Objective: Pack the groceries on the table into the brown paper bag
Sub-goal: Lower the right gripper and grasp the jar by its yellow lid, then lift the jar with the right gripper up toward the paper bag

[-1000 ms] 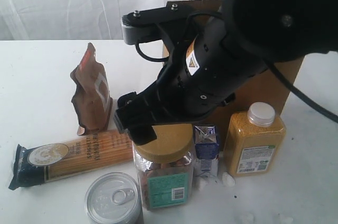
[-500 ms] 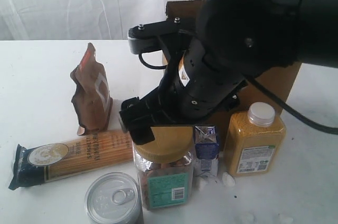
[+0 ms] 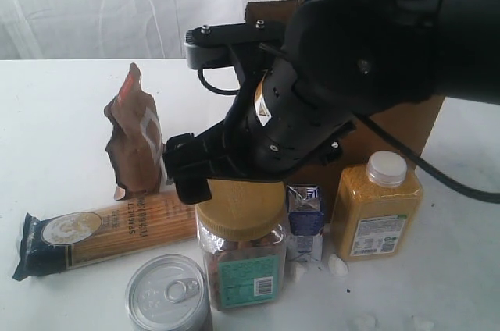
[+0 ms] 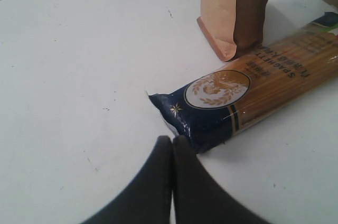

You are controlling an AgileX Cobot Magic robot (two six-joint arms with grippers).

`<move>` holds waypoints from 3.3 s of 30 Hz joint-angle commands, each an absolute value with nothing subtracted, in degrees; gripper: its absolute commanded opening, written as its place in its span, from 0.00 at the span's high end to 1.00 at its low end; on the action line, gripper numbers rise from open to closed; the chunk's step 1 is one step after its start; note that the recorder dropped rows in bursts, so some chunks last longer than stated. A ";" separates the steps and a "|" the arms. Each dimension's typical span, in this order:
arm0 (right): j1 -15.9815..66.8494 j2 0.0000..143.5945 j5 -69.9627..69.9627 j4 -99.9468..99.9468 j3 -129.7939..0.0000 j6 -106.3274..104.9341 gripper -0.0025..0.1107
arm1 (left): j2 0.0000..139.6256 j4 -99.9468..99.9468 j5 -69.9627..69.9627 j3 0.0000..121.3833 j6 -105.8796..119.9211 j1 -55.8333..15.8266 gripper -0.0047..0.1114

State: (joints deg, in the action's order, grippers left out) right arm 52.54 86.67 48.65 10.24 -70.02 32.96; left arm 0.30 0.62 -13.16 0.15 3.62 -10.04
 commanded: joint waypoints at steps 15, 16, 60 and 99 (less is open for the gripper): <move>52.61 90.28 48.03 10.22 -70.26 30.22 0.05 | 0.00 0.75 -13.32 0.00 3.52 -9.79 0.96; 52.61 90.28 48.03 10.32 -70.26 30.22 0.05 | 0.00 0.75 -13.32 0.00 3.52 -9.79 0.96; 57.68 85.73 47.22 6.00 -70.66 27.88 0.98 | 0.00 0.75 -13.32 0.00 3.52 -9.79 0.96; 59.96 64.00 53.08 56.49 -90.79 31.90 0.98 | 0.00 0.75 -13.32 0.00 3.52 -9.79 0.96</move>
